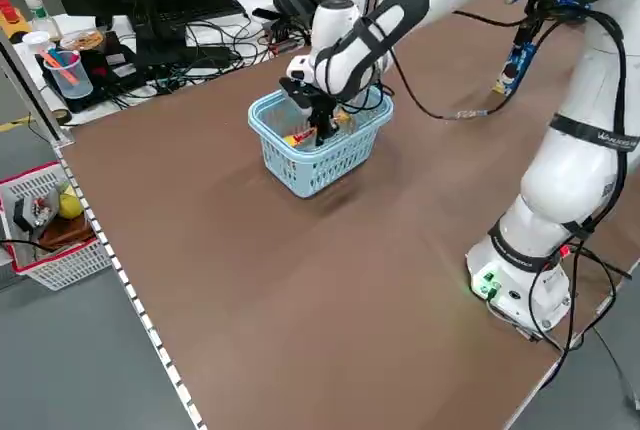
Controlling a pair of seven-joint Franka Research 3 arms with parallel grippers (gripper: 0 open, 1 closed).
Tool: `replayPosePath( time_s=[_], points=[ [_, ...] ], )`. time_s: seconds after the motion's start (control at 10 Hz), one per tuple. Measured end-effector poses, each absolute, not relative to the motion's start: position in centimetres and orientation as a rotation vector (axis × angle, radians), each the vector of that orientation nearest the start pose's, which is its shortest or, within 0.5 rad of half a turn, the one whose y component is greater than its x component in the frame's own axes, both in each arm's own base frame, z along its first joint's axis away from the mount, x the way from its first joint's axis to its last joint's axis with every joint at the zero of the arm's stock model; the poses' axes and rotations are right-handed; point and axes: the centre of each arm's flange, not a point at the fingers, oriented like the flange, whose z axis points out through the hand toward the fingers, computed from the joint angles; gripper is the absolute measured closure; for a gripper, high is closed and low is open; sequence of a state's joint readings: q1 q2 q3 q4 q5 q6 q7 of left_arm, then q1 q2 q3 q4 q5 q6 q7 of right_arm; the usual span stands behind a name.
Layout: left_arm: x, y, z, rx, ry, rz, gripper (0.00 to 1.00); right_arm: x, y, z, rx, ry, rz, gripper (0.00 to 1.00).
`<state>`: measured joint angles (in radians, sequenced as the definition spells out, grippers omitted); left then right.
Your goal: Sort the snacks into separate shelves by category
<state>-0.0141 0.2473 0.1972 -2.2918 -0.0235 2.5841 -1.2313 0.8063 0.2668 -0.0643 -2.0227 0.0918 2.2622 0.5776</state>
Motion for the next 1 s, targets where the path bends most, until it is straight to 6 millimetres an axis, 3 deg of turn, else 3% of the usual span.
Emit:
replayPosePath(
  time_s=[0.2,0.6,0.8,1.0],
  points=[
    [53.9,9.8,27.6,-2.366,-2.042,-0.045,0.72,43.5,40.1,31.7,-3.11,-0.161,0.08,0.53],
    [56.1,9.8,33.4,-2.351,-2.032,0.035,0.72,44.6,39.4,32.8,-3.159,-0.207,0.085,0.53],
    [57.5,9.6,37.0,-2.326,-2.033,0.087,0.72,46.2,37.0,33.6,-3.266,-0.243,0.103,0.53],
    [59.0,7.9,42.6,-2.312,-2.028,0.128,0.72,49.0,32.1,35.3,-3.425,-0.174,0.167,0.53]
  ],
)
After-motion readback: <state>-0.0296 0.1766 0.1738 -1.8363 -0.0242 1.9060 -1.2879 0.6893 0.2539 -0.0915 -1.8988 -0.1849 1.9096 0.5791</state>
